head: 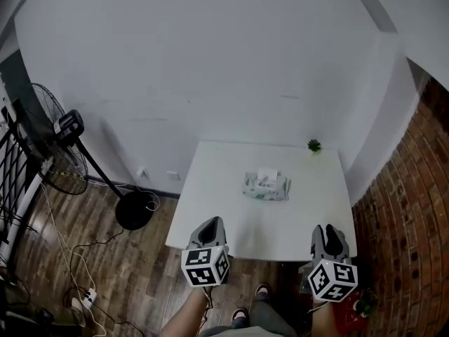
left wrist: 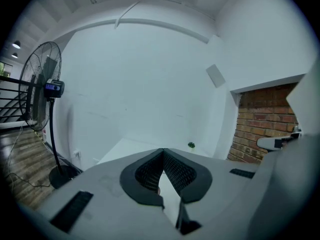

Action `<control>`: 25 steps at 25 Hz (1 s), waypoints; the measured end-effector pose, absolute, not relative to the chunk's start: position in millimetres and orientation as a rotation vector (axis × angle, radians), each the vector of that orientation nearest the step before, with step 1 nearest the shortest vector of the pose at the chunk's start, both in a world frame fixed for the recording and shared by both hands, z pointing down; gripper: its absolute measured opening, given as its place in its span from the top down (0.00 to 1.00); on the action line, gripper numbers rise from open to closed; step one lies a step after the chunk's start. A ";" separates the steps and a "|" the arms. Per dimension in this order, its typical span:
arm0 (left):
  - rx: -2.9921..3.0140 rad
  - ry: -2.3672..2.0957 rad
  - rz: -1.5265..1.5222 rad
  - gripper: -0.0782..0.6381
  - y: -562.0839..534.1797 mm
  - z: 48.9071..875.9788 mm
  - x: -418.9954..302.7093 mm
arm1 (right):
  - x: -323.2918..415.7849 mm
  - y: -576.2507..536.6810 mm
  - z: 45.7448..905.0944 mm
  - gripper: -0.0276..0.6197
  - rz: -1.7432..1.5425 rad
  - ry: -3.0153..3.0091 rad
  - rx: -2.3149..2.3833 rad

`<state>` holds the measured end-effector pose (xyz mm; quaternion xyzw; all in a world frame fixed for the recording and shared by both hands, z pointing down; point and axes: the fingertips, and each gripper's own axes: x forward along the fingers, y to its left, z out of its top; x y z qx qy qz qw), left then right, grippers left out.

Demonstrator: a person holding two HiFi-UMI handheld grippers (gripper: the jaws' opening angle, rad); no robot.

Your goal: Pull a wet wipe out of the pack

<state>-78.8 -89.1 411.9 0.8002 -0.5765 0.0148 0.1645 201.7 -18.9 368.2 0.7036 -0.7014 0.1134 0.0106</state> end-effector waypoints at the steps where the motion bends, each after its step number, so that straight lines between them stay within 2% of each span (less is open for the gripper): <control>1: 2.278 -1.640 0.054 0.89 -95.4 415.7 -76.0 | 205.3 -25.2 373.2 0.76 0.370 -2.178 2.197; 25: 2.186 -1.765 0.095 0.89 -263.1 407.6 -32.4 | 256.6 -231.9 367.8 0.76 0.414 -2.294 2.039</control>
